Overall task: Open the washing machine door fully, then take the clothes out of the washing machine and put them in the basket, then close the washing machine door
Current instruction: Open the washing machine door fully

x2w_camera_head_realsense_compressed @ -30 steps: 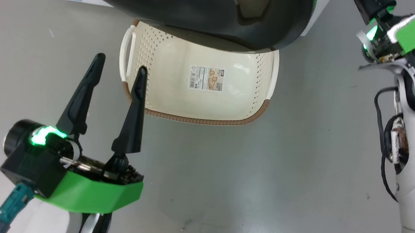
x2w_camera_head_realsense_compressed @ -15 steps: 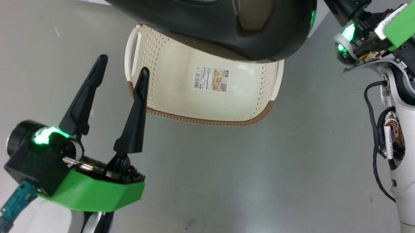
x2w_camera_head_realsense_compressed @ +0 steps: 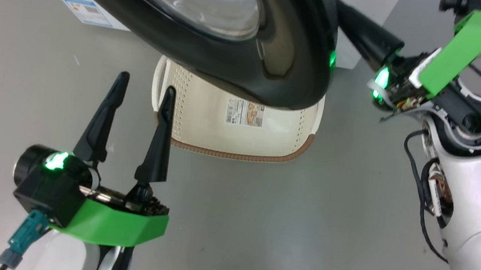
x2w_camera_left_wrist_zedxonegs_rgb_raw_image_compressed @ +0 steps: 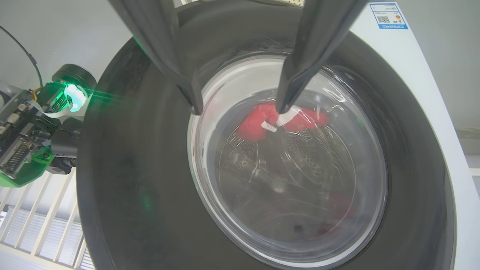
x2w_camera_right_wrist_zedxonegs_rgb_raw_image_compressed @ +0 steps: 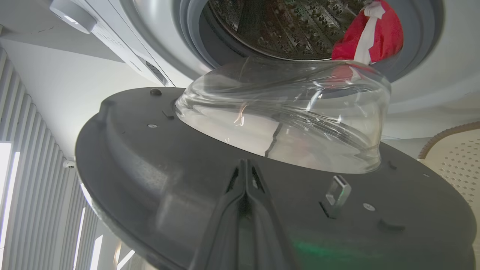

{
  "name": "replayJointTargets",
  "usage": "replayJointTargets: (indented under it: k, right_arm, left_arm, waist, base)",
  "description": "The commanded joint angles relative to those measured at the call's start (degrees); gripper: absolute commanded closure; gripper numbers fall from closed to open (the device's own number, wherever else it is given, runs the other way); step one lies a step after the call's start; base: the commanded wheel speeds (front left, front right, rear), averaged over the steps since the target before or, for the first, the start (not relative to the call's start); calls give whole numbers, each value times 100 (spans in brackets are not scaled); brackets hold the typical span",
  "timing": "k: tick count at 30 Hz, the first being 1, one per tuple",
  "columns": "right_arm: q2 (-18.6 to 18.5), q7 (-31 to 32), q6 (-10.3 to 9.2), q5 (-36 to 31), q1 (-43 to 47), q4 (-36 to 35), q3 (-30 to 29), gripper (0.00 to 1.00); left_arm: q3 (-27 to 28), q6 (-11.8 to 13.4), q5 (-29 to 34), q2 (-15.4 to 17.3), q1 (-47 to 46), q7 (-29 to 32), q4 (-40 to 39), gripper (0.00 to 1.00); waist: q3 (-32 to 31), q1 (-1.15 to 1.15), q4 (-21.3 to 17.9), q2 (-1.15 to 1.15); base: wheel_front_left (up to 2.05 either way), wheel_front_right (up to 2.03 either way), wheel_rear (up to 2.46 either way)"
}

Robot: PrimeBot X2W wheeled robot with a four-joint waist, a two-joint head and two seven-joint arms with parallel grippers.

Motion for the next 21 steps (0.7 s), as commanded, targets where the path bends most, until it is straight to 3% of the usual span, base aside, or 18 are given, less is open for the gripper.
replayJointTargets:
  k: [1,21]
  right_arm:
    - [85,6,37,78,204,-207,124,100]
    - [-320,-281,37,509,1311,-508,550,100]
  left_arm:
    - [188,69,-8,73,135,-27,-72,0]
    - [104,227,-171,69,397,-27,184,0]
  waist:
    - [-157,0,56,0]
    - [-906,0,624,0]
  base:
    - [0,0,0]
    - [0,0,0]
